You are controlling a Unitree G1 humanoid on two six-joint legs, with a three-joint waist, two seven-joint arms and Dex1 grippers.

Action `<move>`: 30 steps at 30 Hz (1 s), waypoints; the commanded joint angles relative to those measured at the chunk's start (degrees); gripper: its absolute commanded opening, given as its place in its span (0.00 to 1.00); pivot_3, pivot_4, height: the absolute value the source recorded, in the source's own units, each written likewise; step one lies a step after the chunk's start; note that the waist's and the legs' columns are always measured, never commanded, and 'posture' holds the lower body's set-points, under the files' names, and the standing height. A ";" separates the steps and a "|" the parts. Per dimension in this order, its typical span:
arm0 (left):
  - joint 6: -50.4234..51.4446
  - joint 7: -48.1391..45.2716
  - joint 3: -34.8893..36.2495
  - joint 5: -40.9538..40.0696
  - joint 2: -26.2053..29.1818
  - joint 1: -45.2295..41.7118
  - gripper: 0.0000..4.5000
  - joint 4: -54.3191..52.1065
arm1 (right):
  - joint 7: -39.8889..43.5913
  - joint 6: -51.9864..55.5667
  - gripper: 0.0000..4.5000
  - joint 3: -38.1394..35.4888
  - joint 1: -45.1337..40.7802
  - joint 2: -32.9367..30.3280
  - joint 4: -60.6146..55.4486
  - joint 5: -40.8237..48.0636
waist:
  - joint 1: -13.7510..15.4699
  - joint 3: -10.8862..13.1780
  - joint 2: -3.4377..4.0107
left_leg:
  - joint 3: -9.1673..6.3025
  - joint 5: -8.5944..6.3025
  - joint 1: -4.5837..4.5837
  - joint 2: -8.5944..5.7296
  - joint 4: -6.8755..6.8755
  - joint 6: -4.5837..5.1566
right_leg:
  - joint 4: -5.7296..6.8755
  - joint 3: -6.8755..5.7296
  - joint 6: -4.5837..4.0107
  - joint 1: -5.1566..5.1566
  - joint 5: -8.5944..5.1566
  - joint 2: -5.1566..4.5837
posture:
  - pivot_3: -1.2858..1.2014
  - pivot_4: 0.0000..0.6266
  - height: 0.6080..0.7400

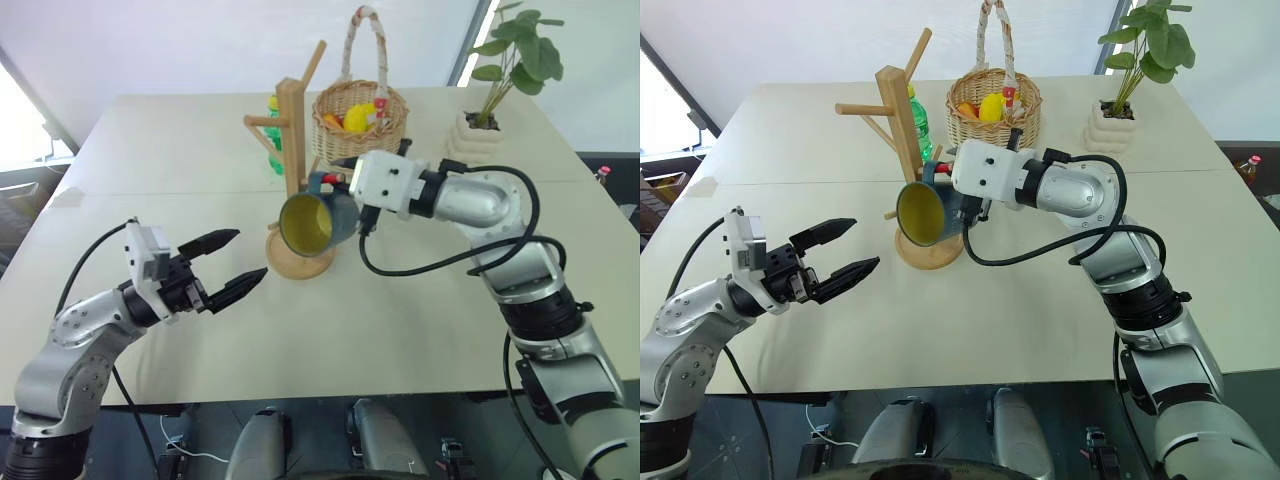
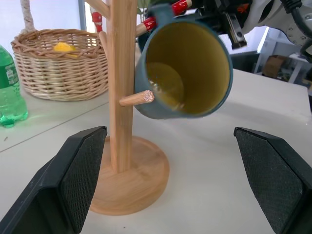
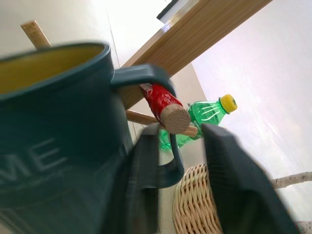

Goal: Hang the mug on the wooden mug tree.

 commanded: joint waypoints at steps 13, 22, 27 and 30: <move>0.52 0.85 1.80 -0.42 0.35 -0.01 1.00 -0.70 | 7.79 2.28 0.64 -15.21 3.39 -9.96 -9.07 13.36 | 0.13 0.02 -0.01 | -0.01 0.00 -0.04 0.00 -0.02 0.01 | -0.08 -0.01 0.00 0.02 0.00 -0.02 | 0.52 0.24 1.00; -4.56 13.68 2.33 10.71 -6.82 1.98 1.00 8.34 | -2.74 3.46 0.64 -27.48 23.09 1.77 0.15 22.84 | 0.10 0.00 -0.07 | 0.00 -0.01 0.04 0.01 -0.06 0.02 | -0.08 0.01 0.01 0.09 0.00 -0.01 | 0.52 0.24 1.00; -7.08 17.89 3.72 13.06 -10.21 3.56 1.00 11.45 | -7.58 -0.90 0.64 -28.62 27.54 8.65 7.92 23.82 | 0.05 0.00 -0.06 | 0.03 -0.01 0.03 0.01 -0.07 0.02 | 0.01 0.03 0.02 0.00 0.01 0.00 | 0.52 0.24 1.00; -7.52 19.69 4.81 12.84 -11.96 4.77 1.00 11.26 | -8.11 -3.52 0.64 -27.71 28.73 9.90 10.67 23.09 | 0.06 0.00 -0.06 | 0.03 -0.01 0.02 0.01 -0.07 0.02 | 0.01 0.03 0.02 0.00 0.01 -0.01 | 0.52 0.24 1.00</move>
